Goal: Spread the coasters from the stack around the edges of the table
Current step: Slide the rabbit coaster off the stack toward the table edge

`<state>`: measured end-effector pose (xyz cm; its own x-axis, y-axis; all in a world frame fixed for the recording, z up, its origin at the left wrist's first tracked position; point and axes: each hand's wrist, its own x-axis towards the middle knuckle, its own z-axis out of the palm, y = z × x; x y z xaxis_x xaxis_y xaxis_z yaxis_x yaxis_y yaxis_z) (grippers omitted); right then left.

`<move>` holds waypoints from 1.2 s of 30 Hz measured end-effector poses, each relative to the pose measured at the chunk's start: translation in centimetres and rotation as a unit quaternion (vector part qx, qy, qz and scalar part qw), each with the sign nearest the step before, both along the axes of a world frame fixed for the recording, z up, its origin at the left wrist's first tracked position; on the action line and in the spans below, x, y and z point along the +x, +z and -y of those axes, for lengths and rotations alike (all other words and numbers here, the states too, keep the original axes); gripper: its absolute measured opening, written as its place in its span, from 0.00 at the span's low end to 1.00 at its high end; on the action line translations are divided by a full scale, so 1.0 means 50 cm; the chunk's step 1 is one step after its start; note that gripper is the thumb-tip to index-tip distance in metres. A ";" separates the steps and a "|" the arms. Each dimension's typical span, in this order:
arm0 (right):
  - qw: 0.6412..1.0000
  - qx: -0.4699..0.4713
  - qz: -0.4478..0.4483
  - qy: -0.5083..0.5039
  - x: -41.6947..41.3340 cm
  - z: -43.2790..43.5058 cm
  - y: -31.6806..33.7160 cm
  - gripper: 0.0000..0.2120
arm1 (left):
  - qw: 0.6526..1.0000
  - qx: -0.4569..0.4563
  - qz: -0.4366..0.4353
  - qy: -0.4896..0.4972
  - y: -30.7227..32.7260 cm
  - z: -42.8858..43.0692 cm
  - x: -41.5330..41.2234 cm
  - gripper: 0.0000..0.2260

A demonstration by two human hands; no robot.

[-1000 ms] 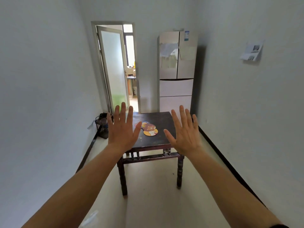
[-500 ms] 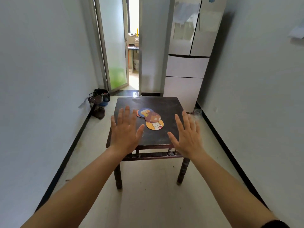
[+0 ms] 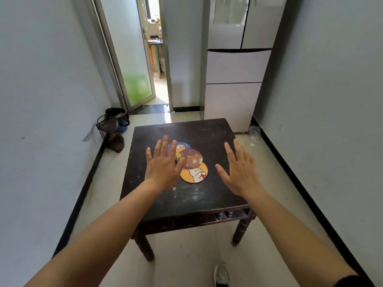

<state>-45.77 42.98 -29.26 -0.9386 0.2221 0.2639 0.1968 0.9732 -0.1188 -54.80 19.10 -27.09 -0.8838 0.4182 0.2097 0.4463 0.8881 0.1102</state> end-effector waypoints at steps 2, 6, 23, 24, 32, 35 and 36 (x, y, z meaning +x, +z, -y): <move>0.999 -0.015 0.030 0.006 -0.063 -0.037 -0.060 0.38 | 0.999 -0.027 0.033 0.010 -0.062 -0.031 -0.054 0.32; 0.992 -0.066 0.103 0.012 -0.184 -0.107 -0.156 0.39 | 0.987 -0.071 0.128 0.066 -0.169 -0.092 -0.144 0.34; 0.867 -0.391 0.299 -0.077 -0.500 -0.153 -0.400 0.39 | 0.780 0.241 0.467 0.341 -0.428 -0.214 -0.363 0.37; 0.861 -0.403 0.299 -0.089 -0.499 -0.145 -0.415 0.38 | 0.776 0.237 0.472 0.344 -0.445 -0.214 -0.365 0.36; 0.804 -0.482 0.271 -0.220 -0.487 -0.077 -0.468 0.32 | 0.714 0.320 0.486 0.390 -0.499 -0.211 -0.375 0.29; 0.742 -0.551 0.268 -0.272 -0.481 -0.077 -0.462 0.15 | 0.641 0.394 0.493 0.437 -0.491 -0.203 -0.378 0.17; 0.728 -0.566 0.273 -0.273 -0.480 -0.074 -0.457 0.11 | 0.621 0.409 0.501 0.443 -0.487 -0.202 -0.378 0.11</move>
<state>-69.78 46.66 -52.09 -0.5249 0.3865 -0.7584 0.8368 0.0711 -0.5429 -73.68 29.22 -51.42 -0.5487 -0.2098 -0.8093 -0.8343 0.1998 0.5138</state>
